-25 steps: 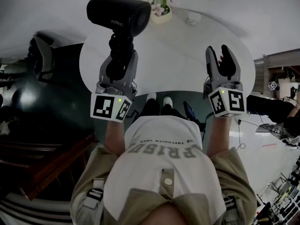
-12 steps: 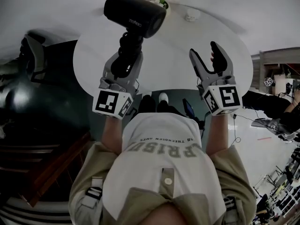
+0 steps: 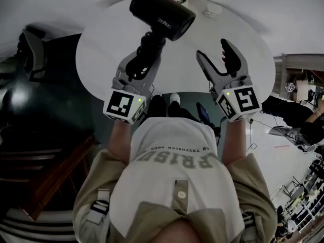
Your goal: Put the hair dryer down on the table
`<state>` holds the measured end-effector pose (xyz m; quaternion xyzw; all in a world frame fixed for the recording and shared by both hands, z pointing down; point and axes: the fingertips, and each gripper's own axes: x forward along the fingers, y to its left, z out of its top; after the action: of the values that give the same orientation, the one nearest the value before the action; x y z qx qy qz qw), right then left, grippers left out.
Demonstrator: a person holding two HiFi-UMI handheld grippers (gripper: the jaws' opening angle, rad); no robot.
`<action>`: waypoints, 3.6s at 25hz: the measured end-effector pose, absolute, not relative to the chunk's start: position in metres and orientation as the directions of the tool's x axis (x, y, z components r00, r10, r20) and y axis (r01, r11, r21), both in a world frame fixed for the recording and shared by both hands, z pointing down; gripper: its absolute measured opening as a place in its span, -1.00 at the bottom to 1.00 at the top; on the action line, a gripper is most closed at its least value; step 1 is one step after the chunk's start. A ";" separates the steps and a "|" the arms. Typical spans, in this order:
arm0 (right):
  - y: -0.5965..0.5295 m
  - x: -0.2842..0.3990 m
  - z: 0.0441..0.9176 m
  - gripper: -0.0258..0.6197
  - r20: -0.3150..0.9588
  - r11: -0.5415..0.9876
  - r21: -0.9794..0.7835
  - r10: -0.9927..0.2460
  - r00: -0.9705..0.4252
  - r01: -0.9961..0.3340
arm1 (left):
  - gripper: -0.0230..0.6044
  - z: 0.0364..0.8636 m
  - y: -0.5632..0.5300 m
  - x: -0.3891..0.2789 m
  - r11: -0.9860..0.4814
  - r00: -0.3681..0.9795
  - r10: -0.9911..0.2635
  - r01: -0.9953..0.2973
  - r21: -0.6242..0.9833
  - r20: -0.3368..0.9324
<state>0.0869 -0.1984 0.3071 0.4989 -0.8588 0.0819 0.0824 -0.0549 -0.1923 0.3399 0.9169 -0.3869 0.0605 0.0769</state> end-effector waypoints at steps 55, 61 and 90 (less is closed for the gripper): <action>-0.187 0.048 0.489 0.22 0.589 0.552 -0.130 -0.625 -0.512 -0.823 | -0.51 0.526 -0.160 -0.049 -0.916 0.605 -0.291 -0.400 -0.033 0.741; -0.186 0.050 0.513 0.22 0.618 0.518 -0.160 -0.611 -0.495 -0.840 | -0.51 0.544 -0.163 -0.050 -0.934 0.585 -0.247 -0.357 -0.028 0.772; -0.182 0.049 0.590 0.20 0.745 0.458 -0.247 -0.473 -0.470 -0.854 | -0.51 0.613 -0.160 -0.054 -0.947 0.537 -0.081 -0.304 0.103 0.839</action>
<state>0.0486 -0.1817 0.5897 0.4157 -0.7980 0.3133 0.3038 -0.0545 -0.1596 0.6133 0.8686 -0.1110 0.4680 0.1190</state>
